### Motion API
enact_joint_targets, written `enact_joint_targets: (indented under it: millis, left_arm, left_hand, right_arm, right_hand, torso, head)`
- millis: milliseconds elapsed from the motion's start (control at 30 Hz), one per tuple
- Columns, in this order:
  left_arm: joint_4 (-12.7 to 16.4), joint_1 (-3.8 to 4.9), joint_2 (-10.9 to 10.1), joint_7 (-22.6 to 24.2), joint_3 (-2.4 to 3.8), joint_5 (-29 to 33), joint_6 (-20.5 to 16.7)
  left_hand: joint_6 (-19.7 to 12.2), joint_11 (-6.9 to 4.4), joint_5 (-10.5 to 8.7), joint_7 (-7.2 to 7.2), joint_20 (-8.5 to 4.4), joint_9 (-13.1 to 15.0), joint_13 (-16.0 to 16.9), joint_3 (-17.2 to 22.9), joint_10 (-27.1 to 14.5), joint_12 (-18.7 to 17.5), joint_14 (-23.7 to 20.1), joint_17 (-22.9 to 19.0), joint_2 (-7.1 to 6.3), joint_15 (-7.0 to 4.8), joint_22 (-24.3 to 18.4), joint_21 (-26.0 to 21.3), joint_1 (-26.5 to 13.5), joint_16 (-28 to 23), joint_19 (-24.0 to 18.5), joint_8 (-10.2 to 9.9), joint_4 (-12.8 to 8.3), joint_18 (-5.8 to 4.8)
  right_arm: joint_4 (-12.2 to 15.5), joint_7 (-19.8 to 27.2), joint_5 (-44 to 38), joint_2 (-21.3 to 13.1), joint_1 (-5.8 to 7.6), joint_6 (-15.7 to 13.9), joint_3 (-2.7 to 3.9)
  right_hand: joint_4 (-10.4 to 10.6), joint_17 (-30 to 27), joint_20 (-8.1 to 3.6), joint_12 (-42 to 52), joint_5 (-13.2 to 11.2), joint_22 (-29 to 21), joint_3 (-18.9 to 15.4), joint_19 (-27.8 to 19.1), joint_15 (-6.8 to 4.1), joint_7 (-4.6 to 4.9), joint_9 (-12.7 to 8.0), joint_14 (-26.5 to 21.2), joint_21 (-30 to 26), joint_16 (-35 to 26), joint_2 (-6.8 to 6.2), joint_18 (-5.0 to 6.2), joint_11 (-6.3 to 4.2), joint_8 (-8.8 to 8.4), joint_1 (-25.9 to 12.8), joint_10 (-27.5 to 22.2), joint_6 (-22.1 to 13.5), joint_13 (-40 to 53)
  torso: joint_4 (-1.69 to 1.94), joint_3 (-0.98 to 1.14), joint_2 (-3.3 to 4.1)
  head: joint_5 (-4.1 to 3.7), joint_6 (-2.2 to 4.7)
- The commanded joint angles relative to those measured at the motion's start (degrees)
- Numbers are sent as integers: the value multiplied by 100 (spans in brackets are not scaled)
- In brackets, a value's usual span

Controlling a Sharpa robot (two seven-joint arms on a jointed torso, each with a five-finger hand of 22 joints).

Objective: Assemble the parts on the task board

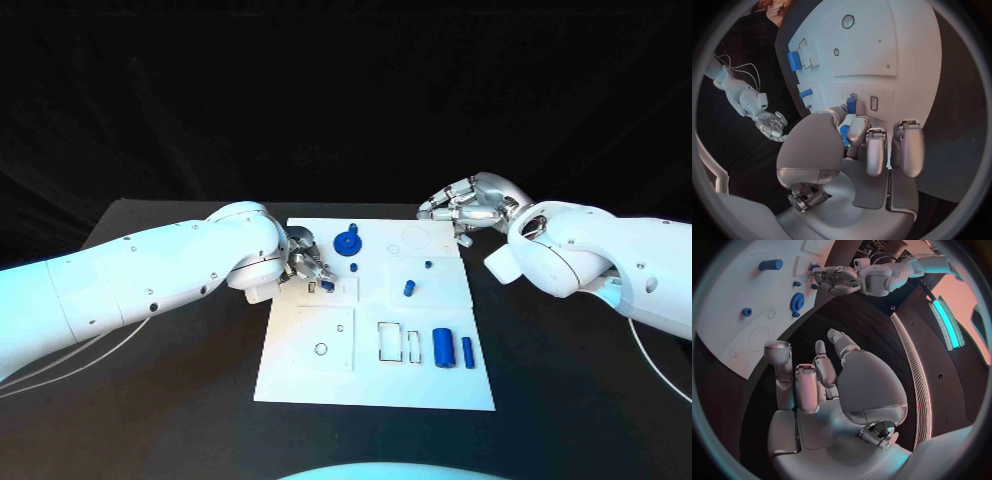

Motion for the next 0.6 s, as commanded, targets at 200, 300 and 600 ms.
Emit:
enact_joint_targets:
  millis: [200, 300, 600]
  left_arm:
    - [19, -4, 17, 31, 1, -24, 48]
    - [14, -4, 19, 30, 1, -28, 60]
    - [18, -3, 17, 13, 1, -36, 256]
  left_hand:
    - [69, -8, 33, -96, -37, 146, 3, 246, 45, 12, 605, 1508, 45, -51, 581, 29, -26, 18, 139, 32, -207, -66]
    - [69, -8, 33, -96, -37, 146, 3, 246, 45, 12, 605, 1508, 45, -51, 581, 29, -26, 18, 139, 32, -207, -66]
    - [73, -14, 32, -102, -40, 166, 6, 253, 51, 16, 605, 1508, 6, -55, 587, 31, -67, 18, 142, 56, -214, -67]
  right_arm:
    - [3, -9, 34, 8, -5, 124, 0]
    - [2, -10, 33, 10, -6, 127, 0]
    - [0, -10, 32, 12, -11, 142, 0]
  right_hand:
    - [29, 412, 4, -10, 30, 9, -20, -51, 36, 13, 5, 41, -9, -8, 33, -66, -7, 29, -14, -31, -42, 3]
    - [29, 412, 4, -10, 30, 9, -20, -51, 36, 13, 5, 41, -9, -8, 33, -66, -7, 29, -14, -31, -42, 3]
    - [29, 412, 4, -10, 30, 9, -20, -51, 36, 13, 5, 41, -9, -8, 33, -66, -7, 29, -14, -31, -42, 3]
  torso:
    - [6, 2, 0]
    - [4, 0, 1]
    - [5, 0, 2]
  head:
    - [-5, 5]
    - [-7, 8]
    - [3, -17]
